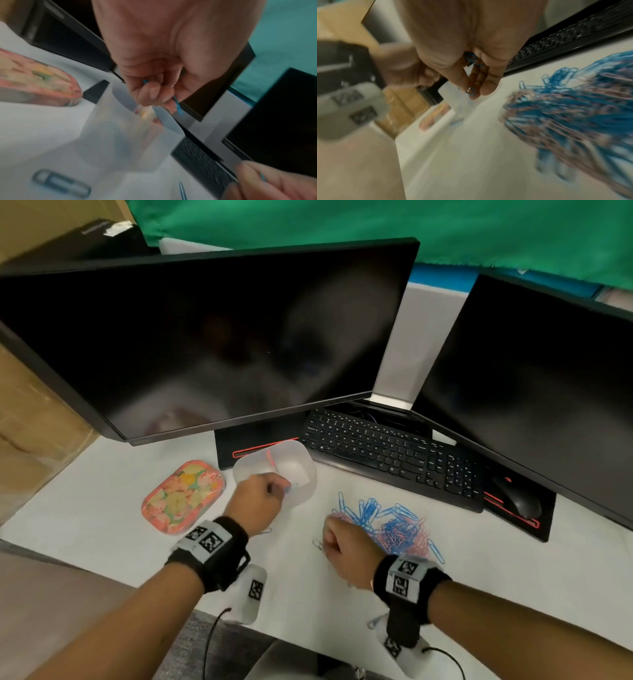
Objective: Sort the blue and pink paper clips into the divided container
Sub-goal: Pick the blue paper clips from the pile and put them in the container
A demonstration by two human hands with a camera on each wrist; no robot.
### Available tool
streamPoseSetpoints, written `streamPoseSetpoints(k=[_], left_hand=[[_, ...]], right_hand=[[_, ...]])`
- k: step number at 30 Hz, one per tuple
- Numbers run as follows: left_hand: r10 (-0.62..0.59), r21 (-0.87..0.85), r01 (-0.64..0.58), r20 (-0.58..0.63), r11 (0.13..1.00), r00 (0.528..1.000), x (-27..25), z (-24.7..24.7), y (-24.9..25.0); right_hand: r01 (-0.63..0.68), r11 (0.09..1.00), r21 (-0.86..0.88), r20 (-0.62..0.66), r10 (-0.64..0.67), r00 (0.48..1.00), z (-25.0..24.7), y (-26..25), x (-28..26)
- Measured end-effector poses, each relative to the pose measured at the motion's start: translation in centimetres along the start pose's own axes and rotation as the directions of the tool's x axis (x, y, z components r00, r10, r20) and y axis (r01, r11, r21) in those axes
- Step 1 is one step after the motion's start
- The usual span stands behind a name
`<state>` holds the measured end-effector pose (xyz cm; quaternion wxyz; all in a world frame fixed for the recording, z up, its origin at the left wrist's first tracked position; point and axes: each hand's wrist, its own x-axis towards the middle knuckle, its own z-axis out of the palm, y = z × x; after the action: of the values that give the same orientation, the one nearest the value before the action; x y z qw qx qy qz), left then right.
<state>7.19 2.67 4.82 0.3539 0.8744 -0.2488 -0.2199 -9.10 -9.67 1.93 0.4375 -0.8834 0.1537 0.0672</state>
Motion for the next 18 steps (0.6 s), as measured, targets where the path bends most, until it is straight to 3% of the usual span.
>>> streamPoseSetpoints(k=[4, 8, 14, 18], left_hand=[[-0.142, 0.076, 0.144, -0.027, 0.987, 0.989, 2.2, -2.7, -0.4], [-0.236, 0.096, 0.237, -0.023, 0.967, 0.971, 3.3, -3.3, -0.6], [-0.063, 0.085, 0.082, -0.200, 0.993, 0.978, 2.2, -4.1, -1.6], [0.049, 0.144, -0.017, -0.222, 0.989, 0.974, 0.0, -4.5, -3.4]], right_hand=[[-0.106, 0.984, 0.141, -0.086, 0.118, 0.989, -1.4, -2.4, 4.3], [-0.124, 0.982, 0.141, -0.104, 0.139, 0.985, -2.0, -4.9, 8.8], [-0.088, 0.994, -0.058, -0.124, 0.081, 0.989, -1.6, -8.1, 12.8], [-0.103, 0.994, -0.048, -0.082, 0.099, 0.992, -1.0, -9.0, 14.1]])
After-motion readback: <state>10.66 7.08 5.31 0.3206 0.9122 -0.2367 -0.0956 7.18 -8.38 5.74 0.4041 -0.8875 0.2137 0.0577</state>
